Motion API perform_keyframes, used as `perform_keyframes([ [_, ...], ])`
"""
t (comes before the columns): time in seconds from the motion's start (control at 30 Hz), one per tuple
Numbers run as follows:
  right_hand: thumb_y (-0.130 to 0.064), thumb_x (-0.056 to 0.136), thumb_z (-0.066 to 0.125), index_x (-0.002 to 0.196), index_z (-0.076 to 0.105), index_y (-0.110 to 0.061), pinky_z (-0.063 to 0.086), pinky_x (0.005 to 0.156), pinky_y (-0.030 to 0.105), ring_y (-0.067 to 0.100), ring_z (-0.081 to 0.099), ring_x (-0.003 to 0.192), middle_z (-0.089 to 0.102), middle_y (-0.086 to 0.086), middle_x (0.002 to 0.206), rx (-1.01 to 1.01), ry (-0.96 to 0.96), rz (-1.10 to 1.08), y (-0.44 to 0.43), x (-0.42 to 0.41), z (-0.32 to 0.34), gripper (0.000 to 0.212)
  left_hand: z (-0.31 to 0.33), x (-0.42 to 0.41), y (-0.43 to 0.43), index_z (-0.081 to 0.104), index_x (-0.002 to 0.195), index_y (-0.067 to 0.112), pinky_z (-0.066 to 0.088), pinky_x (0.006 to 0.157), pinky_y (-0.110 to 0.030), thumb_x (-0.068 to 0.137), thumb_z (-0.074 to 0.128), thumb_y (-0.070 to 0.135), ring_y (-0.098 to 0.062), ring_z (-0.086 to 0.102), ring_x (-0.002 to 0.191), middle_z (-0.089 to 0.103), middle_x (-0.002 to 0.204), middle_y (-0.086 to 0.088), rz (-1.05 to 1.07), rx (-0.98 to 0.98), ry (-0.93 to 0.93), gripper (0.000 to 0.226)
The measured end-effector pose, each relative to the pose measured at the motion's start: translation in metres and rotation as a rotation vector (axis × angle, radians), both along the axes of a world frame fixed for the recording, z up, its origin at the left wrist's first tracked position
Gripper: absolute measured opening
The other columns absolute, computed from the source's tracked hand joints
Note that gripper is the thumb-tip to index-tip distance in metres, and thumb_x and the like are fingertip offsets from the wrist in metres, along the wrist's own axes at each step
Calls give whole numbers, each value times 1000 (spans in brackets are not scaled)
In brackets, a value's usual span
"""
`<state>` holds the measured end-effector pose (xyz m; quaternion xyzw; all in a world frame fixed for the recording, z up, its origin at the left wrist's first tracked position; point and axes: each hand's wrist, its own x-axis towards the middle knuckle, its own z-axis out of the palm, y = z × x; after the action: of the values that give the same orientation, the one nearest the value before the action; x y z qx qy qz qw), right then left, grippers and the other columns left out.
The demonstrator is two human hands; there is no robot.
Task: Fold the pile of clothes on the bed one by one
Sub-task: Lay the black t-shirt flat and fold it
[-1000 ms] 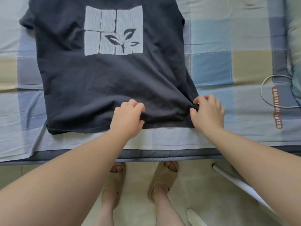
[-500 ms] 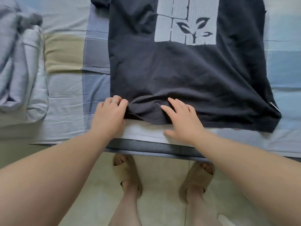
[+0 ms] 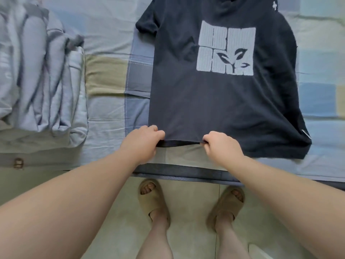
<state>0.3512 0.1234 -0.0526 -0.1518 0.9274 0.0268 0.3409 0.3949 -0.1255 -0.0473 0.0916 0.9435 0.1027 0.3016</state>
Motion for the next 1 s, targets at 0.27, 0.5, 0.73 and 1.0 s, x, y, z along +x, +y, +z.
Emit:
perform_keyframes([
  [0.27, -66, 91, 51, 107, 66, -31, 51, 93, 41, 18, 60, 105, 66, -7, 110, -82, -339, -145, -28, -52, 63, 41, 44, -40, -9, 55, 97, 25, 50, 82, -33, 89, 57, 6, -27, 59, 103, 61, 113, -3, 95, 73, -385, 21],
  [0.5, -46, 99, 53, 154, 31, -32, 38, 111, 48, 27, 40, 138, 40, 1, 154, -208, -254, -144, -41, -92, 65, 61, 43, -68, -19, 57, 121, 23, 50, 95, -40, 94, 54, 22, -24, 57, 111, 60, 124, 1, 331, 80, -332, 27],
  [0.73, -43, 100, 52, 158, 22, -34, 31, 117, 47, 21, 26, 148, 30, -8, 161, -349, -106, -160, -61, -168, 56, 66, 34, -153, -44, 54, 132, 19, 46, 92, -35, 96, 58, 27, -24, 55, 112, 55, 133, -6, 605, 134, -161, 37],
  [1.0, -41, 102, 49, 161, 8, -35, 19, 124, 44, 19, 9, 155, 10, -6, 169, -398, 18, -154, -99, -256, 25, 72, -3, -263, -89, 38, 149, 14, 38, 89, -30, 92, 69, 39, -27, 52, 128, 47, 149, -8, 1039, 361, -49, 69],
])
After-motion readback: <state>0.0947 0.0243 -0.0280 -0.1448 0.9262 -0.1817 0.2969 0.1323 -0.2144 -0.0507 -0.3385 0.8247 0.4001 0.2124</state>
